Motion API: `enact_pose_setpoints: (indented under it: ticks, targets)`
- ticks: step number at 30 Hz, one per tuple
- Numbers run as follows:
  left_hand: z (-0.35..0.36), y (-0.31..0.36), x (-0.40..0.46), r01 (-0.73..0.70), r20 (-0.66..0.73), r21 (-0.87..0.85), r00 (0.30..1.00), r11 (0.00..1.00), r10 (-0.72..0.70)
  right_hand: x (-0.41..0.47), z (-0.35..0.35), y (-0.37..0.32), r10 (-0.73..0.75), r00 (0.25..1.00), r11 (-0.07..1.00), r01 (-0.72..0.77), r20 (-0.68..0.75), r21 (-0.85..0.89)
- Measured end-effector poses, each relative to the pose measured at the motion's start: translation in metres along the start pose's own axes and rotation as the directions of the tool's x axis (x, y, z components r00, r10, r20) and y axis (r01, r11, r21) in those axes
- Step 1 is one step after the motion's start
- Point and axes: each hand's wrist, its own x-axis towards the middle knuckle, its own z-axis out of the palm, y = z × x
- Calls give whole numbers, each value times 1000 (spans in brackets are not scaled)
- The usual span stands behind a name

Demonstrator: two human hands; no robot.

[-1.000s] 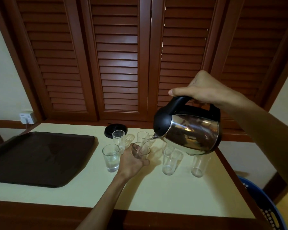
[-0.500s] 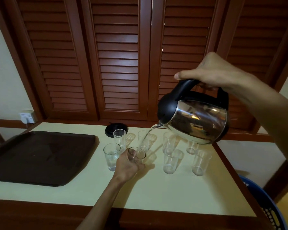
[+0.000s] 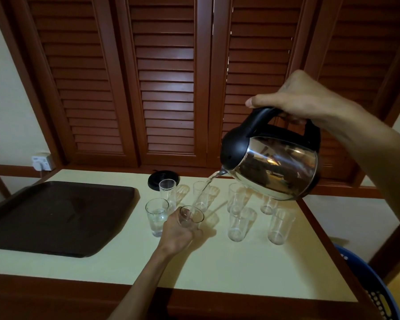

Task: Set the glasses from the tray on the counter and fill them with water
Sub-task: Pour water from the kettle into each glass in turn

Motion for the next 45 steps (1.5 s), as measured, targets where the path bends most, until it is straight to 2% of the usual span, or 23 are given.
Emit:
enact_pose_setpoints:
  ticks: [17,24,28,35,38,45]
  targets:
    - [14,49,-2,-73,-60,92,995,993,79,-1,11,24,40,998,996,-35,-55,86]
    - [19,77,1,-88,-39,49,995,995,90,-4,15,41,89,991,973,-65,-96,223]
    - [17,100,5,-118,-24,-13,993,993,118,-11,17,60,111,992,893,-73,-60,443]
    - [6,140,10,-205,-42,-27,978,978,204,-16,22,81,202,978,637,-84,-60,766]
    - [0,153,9,-232,-7,-29,973,972,232,-17,25,83,212,975,568,-70,-64,820]
    - [-7,152,10,-222,13,-50,975,974,223,-16,28,91,197,979,492,-56,-48,869]
